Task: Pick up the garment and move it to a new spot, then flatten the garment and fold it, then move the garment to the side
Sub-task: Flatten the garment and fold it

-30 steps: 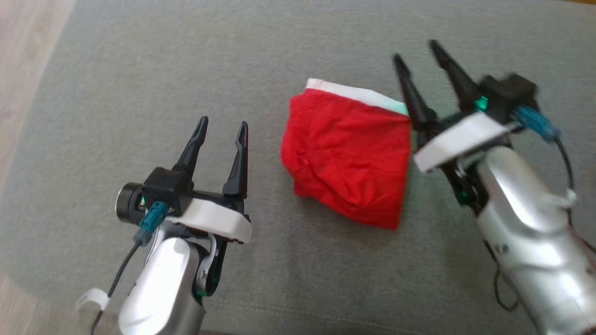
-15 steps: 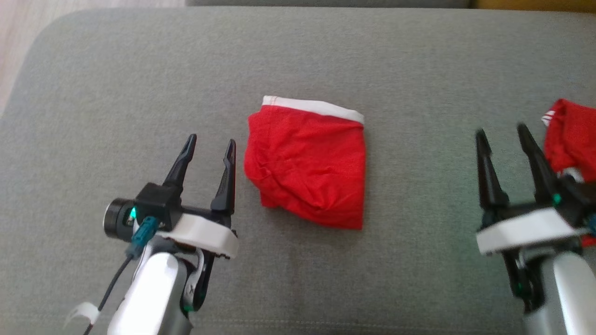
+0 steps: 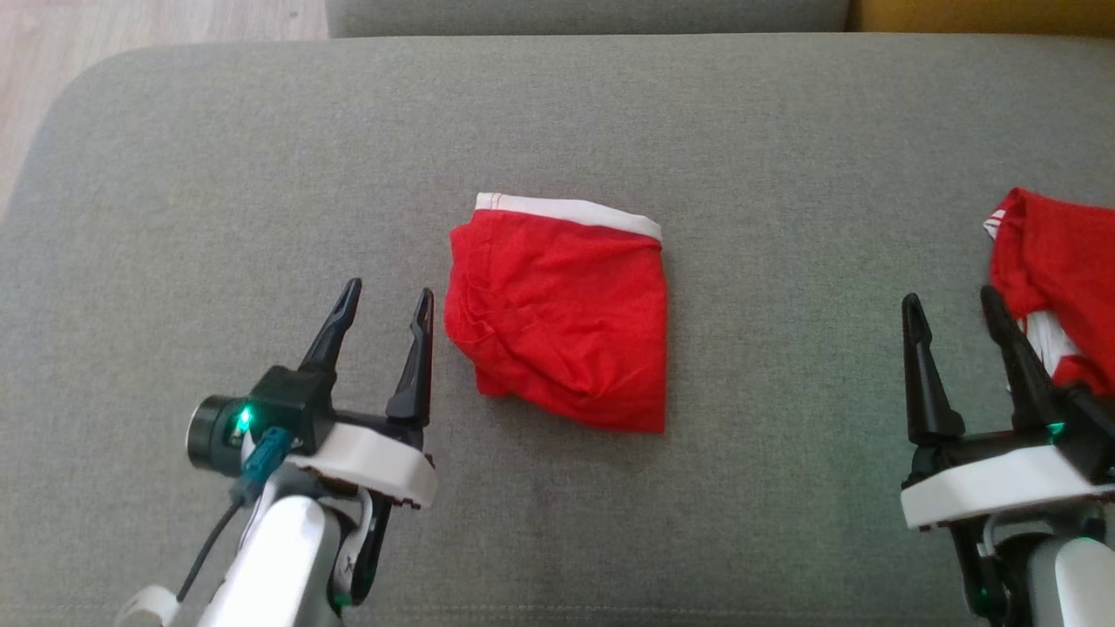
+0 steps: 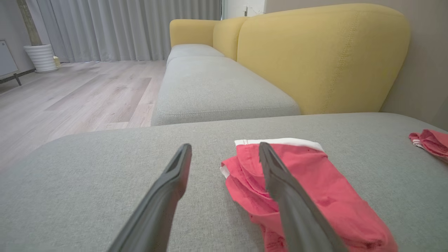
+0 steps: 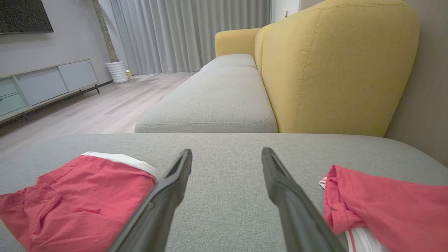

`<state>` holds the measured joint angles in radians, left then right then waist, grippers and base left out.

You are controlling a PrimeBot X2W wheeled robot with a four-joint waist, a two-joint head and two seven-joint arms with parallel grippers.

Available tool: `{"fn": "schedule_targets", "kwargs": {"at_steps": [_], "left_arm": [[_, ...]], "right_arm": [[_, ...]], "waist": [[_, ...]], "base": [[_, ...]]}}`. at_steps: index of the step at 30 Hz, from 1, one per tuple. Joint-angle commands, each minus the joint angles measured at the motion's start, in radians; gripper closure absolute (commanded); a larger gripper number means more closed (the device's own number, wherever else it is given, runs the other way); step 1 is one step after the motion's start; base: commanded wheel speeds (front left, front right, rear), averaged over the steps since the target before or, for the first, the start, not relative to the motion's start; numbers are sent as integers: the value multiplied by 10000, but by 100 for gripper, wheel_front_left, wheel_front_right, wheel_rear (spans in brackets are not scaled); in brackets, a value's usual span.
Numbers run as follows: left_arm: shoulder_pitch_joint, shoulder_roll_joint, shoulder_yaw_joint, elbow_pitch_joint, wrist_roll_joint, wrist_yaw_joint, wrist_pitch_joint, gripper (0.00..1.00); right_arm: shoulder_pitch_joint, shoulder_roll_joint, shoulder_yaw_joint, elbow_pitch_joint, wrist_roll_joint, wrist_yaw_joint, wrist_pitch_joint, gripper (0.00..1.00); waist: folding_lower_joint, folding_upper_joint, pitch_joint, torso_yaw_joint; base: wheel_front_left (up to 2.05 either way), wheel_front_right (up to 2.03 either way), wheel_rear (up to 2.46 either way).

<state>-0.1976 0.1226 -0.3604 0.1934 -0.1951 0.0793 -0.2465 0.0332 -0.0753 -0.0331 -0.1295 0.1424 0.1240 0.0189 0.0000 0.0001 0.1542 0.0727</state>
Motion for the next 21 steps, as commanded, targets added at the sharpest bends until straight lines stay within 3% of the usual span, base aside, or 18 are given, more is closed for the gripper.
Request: {"fn": "schedule_targets", "kwargs": {"at_steps": [1, 12, 14, 21], "left_arm": [[-170, 203, 333, -384, -57, 75, -2, 0], [-237, 200, 287, -368, -159, 179, 10, 0], [-280, 196, 263, -384, -161, 182, 5, 0], [-643, 107, 137, -394, -161, 130, -28, 0]], "right_arm": [[-166, 7, 202, -412, 44, 67, 30, 0], [-239, 8, 214, -393, 29, 67, 106, 0], [-303, -35, 249, -326, 87, 67, 179, 100], [-1443, -411, 1442, 769, 430, 67, 321, 100]], "waist": [[0, -1, 5, 17], [0, -1, 50, 112], [0, -1, 105, 141], [0, -1, 494, 464]], "base": [[0, 0, 0], [0, 0, 0], [0, 0, 0], [0, 0, 0]]}}
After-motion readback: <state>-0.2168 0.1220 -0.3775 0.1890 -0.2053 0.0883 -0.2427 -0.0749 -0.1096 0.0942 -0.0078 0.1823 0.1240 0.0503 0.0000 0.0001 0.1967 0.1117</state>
